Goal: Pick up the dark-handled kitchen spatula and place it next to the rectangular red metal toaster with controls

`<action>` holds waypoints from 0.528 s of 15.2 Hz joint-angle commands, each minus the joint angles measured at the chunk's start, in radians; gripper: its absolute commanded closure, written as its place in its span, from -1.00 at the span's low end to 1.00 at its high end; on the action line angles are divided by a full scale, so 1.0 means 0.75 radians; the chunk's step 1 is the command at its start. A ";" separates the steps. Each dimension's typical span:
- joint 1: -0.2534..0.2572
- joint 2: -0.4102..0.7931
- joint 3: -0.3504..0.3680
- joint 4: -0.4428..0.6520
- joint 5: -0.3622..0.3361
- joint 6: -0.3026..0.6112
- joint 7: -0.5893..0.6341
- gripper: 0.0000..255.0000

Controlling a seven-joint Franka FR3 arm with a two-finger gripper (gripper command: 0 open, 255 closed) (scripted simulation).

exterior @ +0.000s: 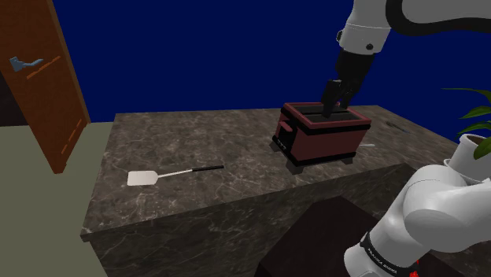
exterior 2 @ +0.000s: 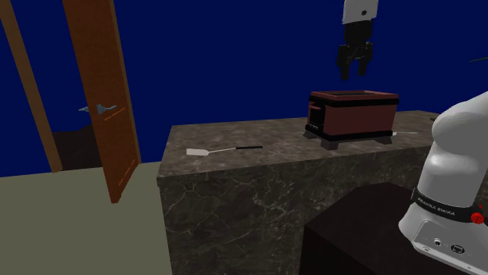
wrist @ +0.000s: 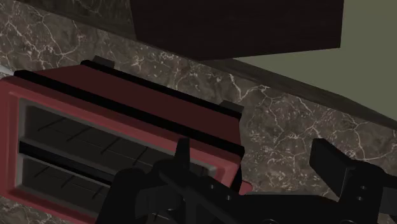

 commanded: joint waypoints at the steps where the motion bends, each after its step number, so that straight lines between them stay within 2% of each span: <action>1: 0.000 0.000 0.000 0.000 0.000 0.000 0.000 -1.00; 8: 0.087 0.326 -0.017 0.080 -0.008 0.240 -0.196 -1.00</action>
